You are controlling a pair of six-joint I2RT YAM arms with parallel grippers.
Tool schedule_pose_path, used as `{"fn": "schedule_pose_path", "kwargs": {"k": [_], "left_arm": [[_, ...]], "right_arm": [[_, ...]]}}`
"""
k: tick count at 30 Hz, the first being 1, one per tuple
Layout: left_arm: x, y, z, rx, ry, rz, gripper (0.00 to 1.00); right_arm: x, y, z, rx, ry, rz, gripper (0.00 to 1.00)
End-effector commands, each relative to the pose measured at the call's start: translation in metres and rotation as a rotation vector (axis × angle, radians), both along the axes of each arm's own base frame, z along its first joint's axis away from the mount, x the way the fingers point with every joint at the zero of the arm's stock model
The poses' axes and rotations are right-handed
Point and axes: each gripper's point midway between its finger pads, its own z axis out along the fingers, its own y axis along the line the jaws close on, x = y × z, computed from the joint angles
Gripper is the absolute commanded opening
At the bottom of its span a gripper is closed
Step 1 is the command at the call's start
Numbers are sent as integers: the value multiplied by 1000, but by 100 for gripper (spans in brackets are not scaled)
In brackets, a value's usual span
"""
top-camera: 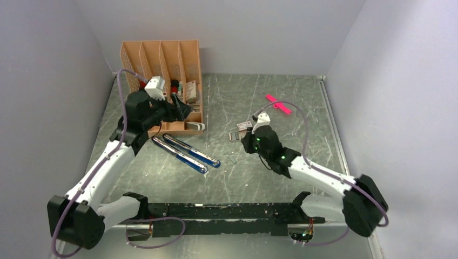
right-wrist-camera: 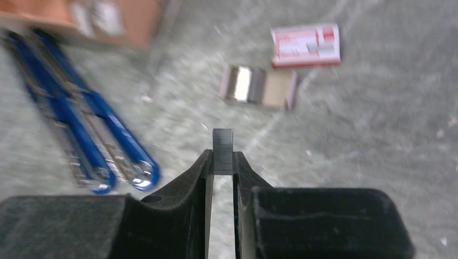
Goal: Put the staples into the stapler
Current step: Pick up the staple from the center of the board.
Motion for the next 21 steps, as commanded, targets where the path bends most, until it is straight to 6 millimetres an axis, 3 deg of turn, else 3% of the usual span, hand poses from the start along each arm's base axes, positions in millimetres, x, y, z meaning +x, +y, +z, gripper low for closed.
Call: {"fn": "schedule_pose_path", "kwargs": {"k": [1,3,4,6,8,15,17,21], "left_arm": [[-19,-19,43,-188,-227,-120,83],[-39,-24,53,-295,-349,-170,81],[-53,-25,48,-341,-400,-199,81],[-81,-27,65,-403,-573,-282,78],[-107,-30,81,-415,-728,-383,75],[-179,-48,97,-348,-1030,-753,55],[-190,-53,96,-332,-1077,-825,53],[-192,-73,91,-316,-1076,-899,54]], "right_arm": [[10,28,85,265,-314,106,0],[6,36,108,348,-416,166,0],[2,41,117,394,-459,202,0],[-9,50,133,465,-553,291,0],[-23,58,144,523,-634,384,0],[-72,57,188,713,-930,583,0],[-80,60,190,732,-948,628,0],[-95,65,200,769,-985,720,0]]}}
